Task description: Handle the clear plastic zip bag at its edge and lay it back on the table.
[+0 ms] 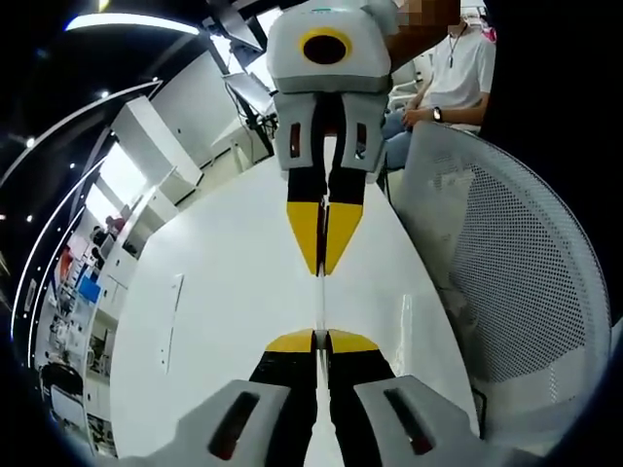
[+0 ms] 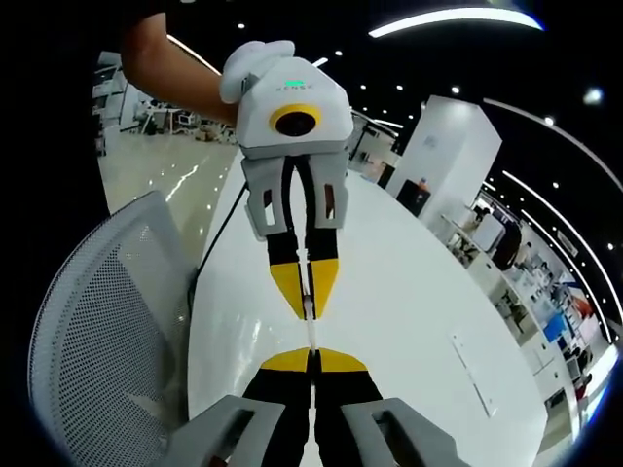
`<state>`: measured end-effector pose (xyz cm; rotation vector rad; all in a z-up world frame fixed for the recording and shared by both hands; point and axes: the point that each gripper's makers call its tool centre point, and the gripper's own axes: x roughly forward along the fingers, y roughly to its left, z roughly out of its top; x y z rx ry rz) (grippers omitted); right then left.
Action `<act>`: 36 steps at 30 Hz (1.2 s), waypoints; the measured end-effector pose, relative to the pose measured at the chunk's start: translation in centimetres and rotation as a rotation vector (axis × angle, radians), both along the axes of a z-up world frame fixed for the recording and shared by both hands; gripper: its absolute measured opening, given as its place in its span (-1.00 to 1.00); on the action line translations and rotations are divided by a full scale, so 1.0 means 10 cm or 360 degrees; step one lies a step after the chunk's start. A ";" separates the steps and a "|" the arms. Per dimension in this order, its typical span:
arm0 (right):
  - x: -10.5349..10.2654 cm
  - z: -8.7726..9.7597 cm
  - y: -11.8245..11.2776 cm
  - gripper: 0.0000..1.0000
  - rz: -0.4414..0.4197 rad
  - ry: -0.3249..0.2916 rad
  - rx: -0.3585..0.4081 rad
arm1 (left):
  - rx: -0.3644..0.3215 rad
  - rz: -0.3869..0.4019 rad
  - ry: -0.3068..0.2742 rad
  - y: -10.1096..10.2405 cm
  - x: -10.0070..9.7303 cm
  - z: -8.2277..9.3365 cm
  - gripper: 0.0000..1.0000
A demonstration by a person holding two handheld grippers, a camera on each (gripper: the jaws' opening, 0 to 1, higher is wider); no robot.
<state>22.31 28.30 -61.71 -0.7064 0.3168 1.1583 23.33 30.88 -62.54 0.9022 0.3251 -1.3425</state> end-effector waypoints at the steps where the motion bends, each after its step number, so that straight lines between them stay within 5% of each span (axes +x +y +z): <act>1: 0.00 0.00 -0.01 -1.00 -0.0001 0.0000 -0.0002 | -0.0002 0.0003 0.0001 0.00 0.00 0.00 -1.00; 36: -0.02 0.02 -0.07 -1.00 0.0001 0.0002 -0.0002 | 0.0004 0.0019 -0.0003 0.07 0.02 0.00 -1.00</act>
